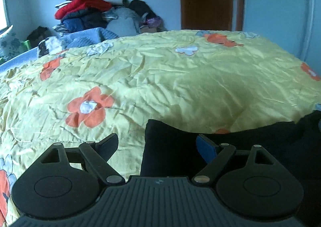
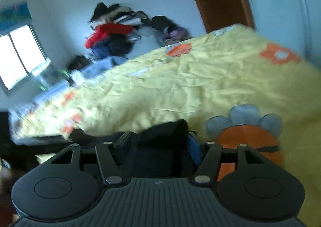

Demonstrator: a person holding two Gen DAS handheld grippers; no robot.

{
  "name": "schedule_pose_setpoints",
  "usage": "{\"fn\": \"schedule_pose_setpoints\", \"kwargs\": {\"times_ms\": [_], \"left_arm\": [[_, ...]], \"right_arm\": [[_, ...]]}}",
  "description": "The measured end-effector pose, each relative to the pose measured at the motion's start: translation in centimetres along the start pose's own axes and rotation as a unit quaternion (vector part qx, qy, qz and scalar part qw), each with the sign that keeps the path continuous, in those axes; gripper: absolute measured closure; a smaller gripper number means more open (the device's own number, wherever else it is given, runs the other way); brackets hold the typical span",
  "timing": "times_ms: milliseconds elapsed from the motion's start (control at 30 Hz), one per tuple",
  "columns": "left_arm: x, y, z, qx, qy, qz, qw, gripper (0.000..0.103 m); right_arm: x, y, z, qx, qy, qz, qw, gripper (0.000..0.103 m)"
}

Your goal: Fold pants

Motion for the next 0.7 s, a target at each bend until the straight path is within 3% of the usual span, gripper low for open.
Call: {"fn": "schedule_pose_setpoints", "kwargs": {"times_ms": [100,200,300,333,367,433,533,600,700], "left_arm": [[0.3,-0.2,0.5,-0.010,0.005,-0.015,0.9998,0.016],[0.6,-0.6,0.9,-0.025,0.007,-0.032,0.9992,0.016],[0.9,-1.2,1.1,-0.043,0.007,-0.048,0.9979,0.015],[0.9,-1.2,1.1,-0.046,0.007,-0.047,0.9978,0.015],[0.8,-1.2,1.1,-0.045,0.009,-0.047,0.9978,0.015],[0.6,-1.1,1.0,-0.041,0.014,-0.047,0.9979,0.015],[0.5,-0.6,0.9,-0.023,0.018,-0.053,0.9982,0.009],[0.4,-0.6,1.0,-0.020,0.019,-0.053,0.9982,0.008],[0.5,-0.9,1.1,-0.038,0.013,-0.046,0.9981,0.006]], "right_arm": [[0.7,-0.4,-0.1,-0.036,-0.003,0.005,0.999,0.082],[0.5,-0.9,0.2,-0.112,-0.002,0.046,0.993,0.091],[0.2,-0.8,0.8,-0.232,0.007,0.163,0.959,0.095],[-0.2,-0.2,0.8,-0.210,0.007,0.165,0.964,0.095],[-0.9,0.3,0.4,-0.167,0.016,0.142,0.976,0.095],[-2.6,-0.2,-0.3,-0.115,0.048,0.094,0.988,0.095],[-2.0,-2.3,-0.5,-0.116,0.019,0.039,0.992,0.092],[-0.9,-2.9,0.0,-0.124,-0.002,0.041,0.991,0.089],[-0.8,-1.8,0.4,-0.070,-0.005,0.032,0.997,0.089]]}}
Point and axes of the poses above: each gripper's, at about its wrist camera, not at the fingertips, and x roughly the way its jaws point, y to its right, z to its underside, the point moved 4 cm from there along x, roughly the way its jaws point, and after that the axes turned 14 degrees about y, right-handed, at the moved point
